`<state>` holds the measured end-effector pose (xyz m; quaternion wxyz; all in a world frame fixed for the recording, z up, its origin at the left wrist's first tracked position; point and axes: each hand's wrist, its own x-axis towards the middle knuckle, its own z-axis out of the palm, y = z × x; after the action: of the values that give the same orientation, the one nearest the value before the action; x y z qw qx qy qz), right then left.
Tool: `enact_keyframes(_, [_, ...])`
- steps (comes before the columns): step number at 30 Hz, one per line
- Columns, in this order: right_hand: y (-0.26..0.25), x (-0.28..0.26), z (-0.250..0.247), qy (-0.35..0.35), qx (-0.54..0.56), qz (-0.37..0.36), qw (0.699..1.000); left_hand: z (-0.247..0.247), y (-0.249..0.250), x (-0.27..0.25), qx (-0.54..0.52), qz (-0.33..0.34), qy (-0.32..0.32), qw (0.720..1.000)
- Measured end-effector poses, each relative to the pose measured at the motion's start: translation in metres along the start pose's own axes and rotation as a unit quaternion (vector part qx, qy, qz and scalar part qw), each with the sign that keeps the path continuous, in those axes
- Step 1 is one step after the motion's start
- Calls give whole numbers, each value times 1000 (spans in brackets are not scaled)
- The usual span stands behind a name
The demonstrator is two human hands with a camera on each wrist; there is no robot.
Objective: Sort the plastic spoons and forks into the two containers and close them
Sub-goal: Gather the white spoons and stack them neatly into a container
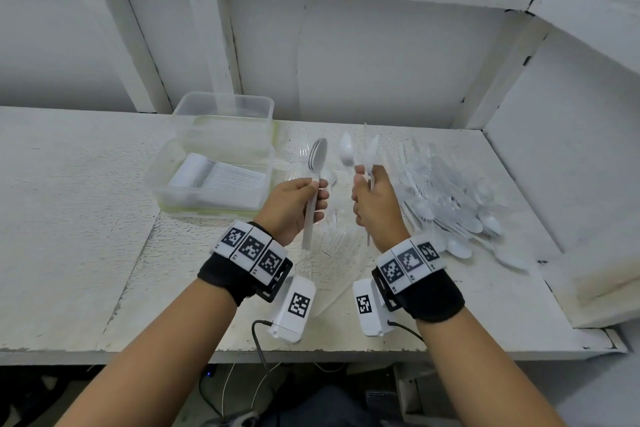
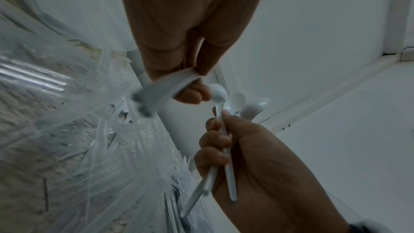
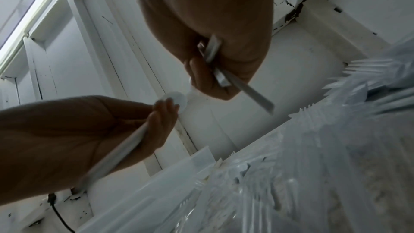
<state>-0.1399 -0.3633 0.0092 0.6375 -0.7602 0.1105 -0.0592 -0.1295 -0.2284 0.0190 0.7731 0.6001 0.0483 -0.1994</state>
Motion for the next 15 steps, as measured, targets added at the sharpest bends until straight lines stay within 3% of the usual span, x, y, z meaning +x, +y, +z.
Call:
enact_keyframes(10, [12,-13,18,75,-99,-105,987,5,-11,-6,-35,30,40,998])
enact_keyframes(15, [10,-14,28,39,-100,-108,988,4,-11,-7,-9,42,42,998])
